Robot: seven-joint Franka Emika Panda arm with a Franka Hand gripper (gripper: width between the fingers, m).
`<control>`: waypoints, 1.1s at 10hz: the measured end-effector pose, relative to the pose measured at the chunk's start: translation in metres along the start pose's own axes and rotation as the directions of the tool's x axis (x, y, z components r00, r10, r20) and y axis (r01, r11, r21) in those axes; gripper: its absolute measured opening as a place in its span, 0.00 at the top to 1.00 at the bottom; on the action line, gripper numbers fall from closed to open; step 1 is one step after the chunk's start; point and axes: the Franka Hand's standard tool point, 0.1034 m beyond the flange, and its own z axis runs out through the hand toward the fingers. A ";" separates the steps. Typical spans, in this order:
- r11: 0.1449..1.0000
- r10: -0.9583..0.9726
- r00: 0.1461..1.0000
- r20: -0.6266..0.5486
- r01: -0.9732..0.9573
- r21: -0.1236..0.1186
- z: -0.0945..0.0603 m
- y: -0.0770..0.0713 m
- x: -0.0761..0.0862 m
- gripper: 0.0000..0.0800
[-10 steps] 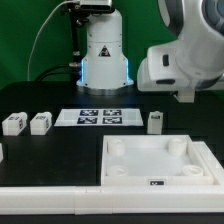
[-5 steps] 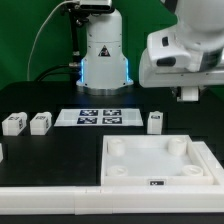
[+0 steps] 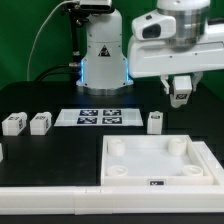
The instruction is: Assemble one leg
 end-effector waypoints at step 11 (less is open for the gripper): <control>0.997 -0.079 0.966 -0.246 0.080 -0.003 -0.019 0.028 0.086 0.64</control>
Offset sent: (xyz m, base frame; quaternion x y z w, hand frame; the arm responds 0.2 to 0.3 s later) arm 0.0456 -0.0456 0.0171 -0.0173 0.0750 -0.0636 0.9950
